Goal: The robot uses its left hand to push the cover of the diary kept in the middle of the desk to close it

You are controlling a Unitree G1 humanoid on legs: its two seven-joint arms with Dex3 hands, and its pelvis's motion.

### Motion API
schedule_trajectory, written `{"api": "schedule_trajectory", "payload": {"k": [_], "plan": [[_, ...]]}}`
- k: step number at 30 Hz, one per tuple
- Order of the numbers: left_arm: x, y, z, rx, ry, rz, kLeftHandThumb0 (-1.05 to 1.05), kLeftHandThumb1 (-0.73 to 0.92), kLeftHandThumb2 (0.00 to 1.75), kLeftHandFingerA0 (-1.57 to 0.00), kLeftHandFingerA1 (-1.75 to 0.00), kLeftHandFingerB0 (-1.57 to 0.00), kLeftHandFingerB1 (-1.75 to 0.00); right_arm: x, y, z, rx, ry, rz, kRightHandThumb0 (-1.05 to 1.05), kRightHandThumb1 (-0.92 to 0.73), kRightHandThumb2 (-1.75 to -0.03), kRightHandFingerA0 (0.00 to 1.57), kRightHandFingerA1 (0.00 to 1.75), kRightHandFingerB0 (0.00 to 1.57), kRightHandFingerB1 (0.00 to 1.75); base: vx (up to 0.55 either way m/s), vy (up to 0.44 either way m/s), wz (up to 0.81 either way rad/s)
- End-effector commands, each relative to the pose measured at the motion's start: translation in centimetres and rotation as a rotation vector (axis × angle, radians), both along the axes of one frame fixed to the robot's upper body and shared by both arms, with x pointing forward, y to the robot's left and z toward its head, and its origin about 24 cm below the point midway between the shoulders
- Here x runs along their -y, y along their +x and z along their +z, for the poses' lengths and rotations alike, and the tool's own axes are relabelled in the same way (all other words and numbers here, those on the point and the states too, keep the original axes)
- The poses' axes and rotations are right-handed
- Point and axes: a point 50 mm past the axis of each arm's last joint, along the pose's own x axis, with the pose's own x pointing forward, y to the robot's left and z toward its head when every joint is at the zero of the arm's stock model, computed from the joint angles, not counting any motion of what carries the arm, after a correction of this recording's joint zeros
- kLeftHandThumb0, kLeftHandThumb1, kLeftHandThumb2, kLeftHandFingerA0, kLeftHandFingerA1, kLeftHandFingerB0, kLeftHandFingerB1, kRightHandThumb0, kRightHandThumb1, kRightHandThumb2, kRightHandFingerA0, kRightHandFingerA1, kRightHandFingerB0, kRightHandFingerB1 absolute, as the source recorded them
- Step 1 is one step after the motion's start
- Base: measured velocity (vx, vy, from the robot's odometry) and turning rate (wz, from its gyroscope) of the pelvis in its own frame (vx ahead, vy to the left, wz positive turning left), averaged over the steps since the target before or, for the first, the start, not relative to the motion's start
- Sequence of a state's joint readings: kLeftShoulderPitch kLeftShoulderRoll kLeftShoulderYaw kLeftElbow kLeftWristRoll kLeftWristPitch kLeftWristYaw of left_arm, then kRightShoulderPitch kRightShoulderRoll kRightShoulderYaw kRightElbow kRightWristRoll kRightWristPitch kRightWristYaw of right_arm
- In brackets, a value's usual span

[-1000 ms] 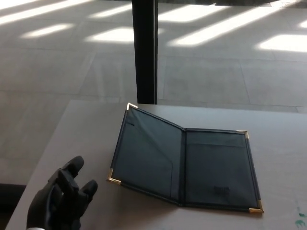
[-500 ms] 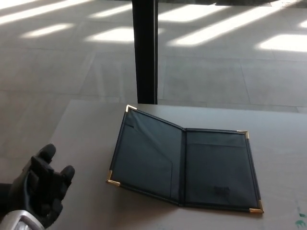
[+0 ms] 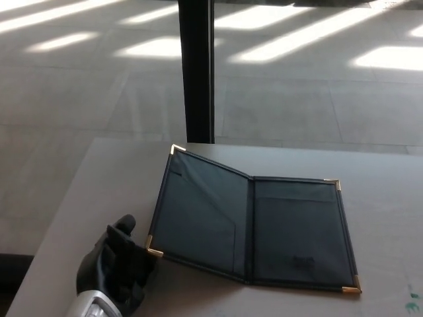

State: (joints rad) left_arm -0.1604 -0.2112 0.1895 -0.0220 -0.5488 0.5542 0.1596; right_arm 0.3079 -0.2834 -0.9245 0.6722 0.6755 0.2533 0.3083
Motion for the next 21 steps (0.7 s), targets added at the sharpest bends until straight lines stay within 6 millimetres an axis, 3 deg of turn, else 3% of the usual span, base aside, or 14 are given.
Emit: {"api": "schedule_trajectory", "payload": {"k": [1,4,5,8,11,12,13,17,19,21], "plan": [[2.7,-0.5,-1.0,-0.02,-0.041,0.025,-0.75,0.9,1.28,-0.01,-0.34,0.0,-0.27,0.5,0.1,0.6,0.005,-0.006,0.003,-0.93,-0.79,-0.85,0.34,0.65,0.33,0.47,0.0,0.0,0.0],[3.5,-0.6,-1.2,-0.03,-0.076,0.041,-0.75,0.89,1.27,-0.01,-0.37,0.0,-0.28,0.4,0.4,0.7,0.005,-0.007,-0.001,-0.92,-0.78,-0.86,0.34,0.65,0.33,0.48,0.0,0.0,0.0],[4.5,-0.8,-1.3,-0.029,-0.139,0.036,-0.76,0.88,1.26,-0.01,-0.38,0.0,-0.27,0.4,0.5,0.7,0.0,-0.01,0.003,-0.85,-0.92,-0.69,0.36,0.65,0.36,0.45,0.0,0.0,0.0],[6.1,-1.1,-1.3,-0.048,-0.174,0.025,-0.78,0.9,1.27,-0.01,-0.43,0.0,-0.28,0.4,0.5,0.8,-0.007,-0.021,0.009,-0.87,-0.92,-0.69,0.36,0.66,0.36,0.47,0.0,0.0,0.0],[7.3,-1.1,-1.0,-0.038,-0.207,0.003,-0.77,0.9,1.27,0.0,-0.41,0.0,-0.28,0.5,0.4,1.0,-0.011,-0.025,0.019,-0.87,-0.92,-0.7,0.35,0.66,0.36,0.48,0.0,0.0,0.0],[7.9,-1.1,-0.8,-0.032,-0.207,-0.012,-0.77,0.91,1.29,0.0,-0.41,0.0,-0.28,0.6,0.2,1.0,-0.009,-0.024,0.019,-0.92,-0.79,-0.85,0.34,0.65,0.32,0.5,0.0,0.0,0.0],[8.4,-1.0,-0.6,-0.033,-0.223,-0.013,-0.78,0.91,1.29,0.0,-0.43,0.0,-0.27,0.5,0.2,1.0,-0.011,-0.023,0.018,-0.87,-0.92,-0.7,0.34,0.66,0.35,0.49,0.0,0.0,0.0],[10.4,0.1,1.3,0.003,-0.256,-0.049,-0.76,0.91,1.29,-0.01,-0.34,0.0,-0.24,0.5,0.2,0.8,-0.02,-0.027,0.023,-0.87,-0.92,-0.71,0.35,0.7,0.34,0.51,0.0,0.0,0.0],[11.7,1.1,3.2,0.047,-0.313,-0.062,-0.74,0.88,1.28,-0.01,-0.26,0.0,-0.23,0.5,-0.3,0.7,-0.041,-0.031,0.019,-0.87,-0.92,-0.71,0.36,0.67,0.35,0.5,0.0,0.0,0.0],[11.8,1.5,3.9,0.052,-0.344,-0.032,-0.75,0.89,1.27,-0.01,-0.28,0.0,-0.24,0.5,-0.2,0.7,-0.043,-0.026,0.021,-0.86,-0.92,-0.71,0.36,0.67,0.35,0.5,0.0,0.0,0.0]]}}
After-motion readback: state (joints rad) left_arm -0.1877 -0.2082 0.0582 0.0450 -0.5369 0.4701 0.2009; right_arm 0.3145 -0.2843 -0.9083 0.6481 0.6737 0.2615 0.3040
